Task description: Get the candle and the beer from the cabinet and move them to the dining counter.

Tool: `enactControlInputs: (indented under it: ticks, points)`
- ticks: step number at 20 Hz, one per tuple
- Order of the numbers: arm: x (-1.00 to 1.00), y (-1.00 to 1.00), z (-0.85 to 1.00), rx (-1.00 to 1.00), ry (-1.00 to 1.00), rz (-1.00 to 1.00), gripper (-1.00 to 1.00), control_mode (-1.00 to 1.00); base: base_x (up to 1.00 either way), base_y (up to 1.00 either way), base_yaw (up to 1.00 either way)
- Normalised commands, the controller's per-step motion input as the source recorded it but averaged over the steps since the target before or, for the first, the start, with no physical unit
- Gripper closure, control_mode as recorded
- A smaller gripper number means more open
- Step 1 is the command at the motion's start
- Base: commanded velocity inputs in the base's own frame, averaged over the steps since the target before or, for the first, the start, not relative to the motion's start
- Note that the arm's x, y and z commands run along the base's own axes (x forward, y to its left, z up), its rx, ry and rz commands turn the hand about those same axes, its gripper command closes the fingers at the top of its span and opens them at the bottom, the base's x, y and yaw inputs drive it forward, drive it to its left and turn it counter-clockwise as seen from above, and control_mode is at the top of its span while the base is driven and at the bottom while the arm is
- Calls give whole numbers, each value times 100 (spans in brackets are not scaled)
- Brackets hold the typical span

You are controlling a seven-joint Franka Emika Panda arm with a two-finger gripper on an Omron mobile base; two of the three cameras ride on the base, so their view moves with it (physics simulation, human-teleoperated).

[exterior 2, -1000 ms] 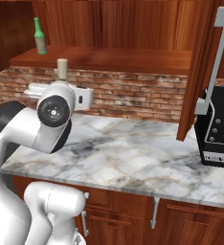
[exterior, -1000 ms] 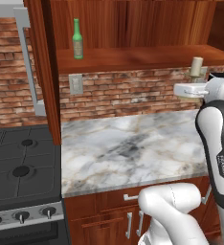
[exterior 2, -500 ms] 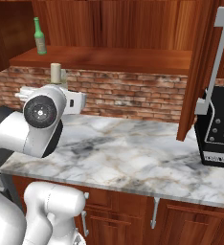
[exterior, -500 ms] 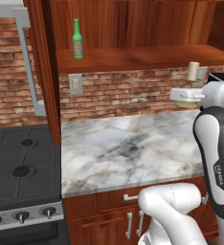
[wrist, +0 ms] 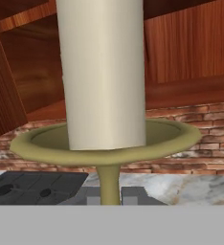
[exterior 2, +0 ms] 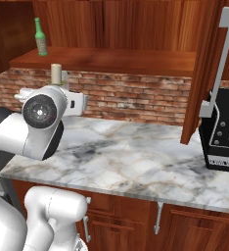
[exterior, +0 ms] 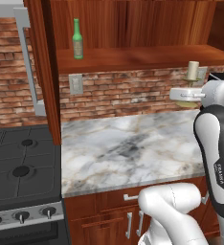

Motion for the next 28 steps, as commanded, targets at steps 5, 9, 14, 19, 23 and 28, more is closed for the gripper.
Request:
enactControlInputs:
  ticks: [5,9,14,19,23,28]
  points:
    - [0,0,0,0,0,0,100,-100,0,0,0]
    - [0,0,0,0,0,0,100,-100,0,0,0]
    - [0,0,0,0,0,0,100,-100,0,0,0]
    - [0,0,0,0,0,0,100,-100,0,0,0]
    - [0,0,0,0,0,0,100,-100,0,0,0]
    - [0,0,0,0,0,0,100,100,0,0,0]
